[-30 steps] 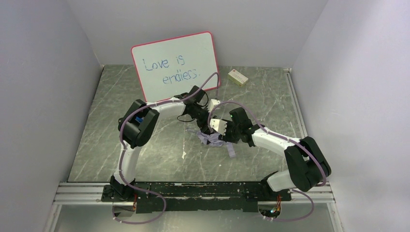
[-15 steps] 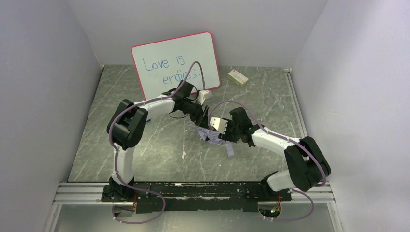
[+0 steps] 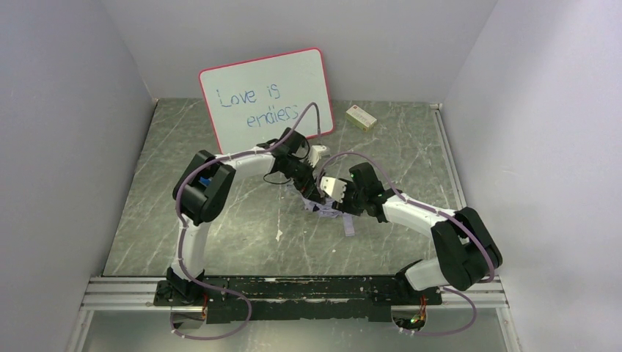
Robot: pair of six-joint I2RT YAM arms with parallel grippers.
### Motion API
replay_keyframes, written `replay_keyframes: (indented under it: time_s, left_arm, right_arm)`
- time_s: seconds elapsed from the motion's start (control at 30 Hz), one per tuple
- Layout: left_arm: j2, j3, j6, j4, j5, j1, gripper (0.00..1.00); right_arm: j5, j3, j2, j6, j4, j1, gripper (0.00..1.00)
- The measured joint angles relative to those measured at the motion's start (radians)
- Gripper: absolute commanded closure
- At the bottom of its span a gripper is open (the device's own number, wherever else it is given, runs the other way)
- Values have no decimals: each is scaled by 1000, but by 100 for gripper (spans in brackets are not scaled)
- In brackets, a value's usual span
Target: Put away the umbrella
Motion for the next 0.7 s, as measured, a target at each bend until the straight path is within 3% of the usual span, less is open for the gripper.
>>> replay_keyframes:
  time_s: [0.1,0.4,0.53,0.7]
  left_arm:
    - [10,-1,5,3,-58,-9,5]
    - [12,-12,26,35,-109,-30,21]
    - [14,-10,57,27,-137,-54,34]
    - [23,3,98,13,-174,-88,60]
  right_arm:
    - [3,0,0,-2,0,0,80]
    - [5,-1,2,-8,1,1,80]
    - [8,-1,5,-8,4,2,80]
    - [11,-1,8,-13,8,2,79]
